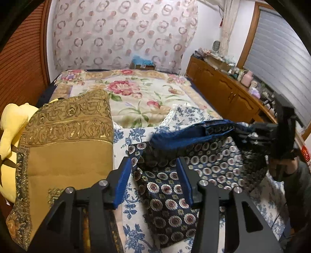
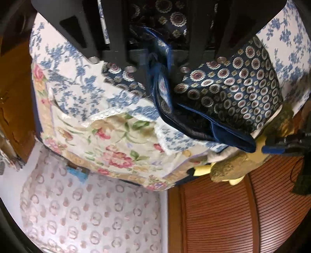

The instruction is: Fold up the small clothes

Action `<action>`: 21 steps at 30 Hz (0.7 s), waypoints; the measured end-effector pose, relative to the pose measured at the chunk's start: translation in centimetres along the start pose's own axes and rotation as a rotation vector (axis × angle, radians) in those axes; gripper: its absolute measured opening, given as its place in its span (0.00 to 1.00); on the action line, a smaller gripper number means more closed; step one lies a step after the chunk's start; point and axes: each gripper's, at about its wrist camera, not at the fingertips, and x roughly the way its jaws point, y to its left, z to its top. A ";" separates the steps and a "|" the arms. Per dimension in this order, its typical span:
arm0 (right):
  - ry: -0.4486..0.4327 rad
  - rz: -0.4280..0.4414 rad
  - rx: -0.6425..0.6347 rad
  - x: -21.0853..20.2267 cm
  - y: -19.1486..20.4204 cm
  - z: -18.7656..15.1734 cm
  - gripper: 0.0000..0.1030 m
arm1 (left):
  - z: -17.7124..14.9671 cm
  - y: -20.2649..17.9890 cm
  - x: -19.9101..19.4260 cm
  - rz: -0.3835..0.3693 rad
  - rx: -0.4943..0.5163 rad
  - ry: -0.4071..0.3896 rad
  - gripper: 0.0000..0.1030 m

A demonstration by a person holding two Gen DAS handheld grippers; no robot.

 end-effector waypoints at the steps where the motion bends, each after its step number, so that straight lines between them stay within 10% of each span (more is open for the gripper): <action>1: -0.006 -0.026 0.010 -0.3 -0.3 0.1 0.37 | 0.1 0.0 0.3 0.007 0.005 0.009 0.45; 9: -0.022 -0.087 0.099 -3.3 -2.4 -1.2 0.62 | 0.9 0.0 3.7 0.087 0.041 0.076 0.45; 21: 0.083 -0.064 0.201 -0.5 -2.9 -4.6 0.66 | 1.2 -0.1 5.5 0.125 0.071 0.110 0.45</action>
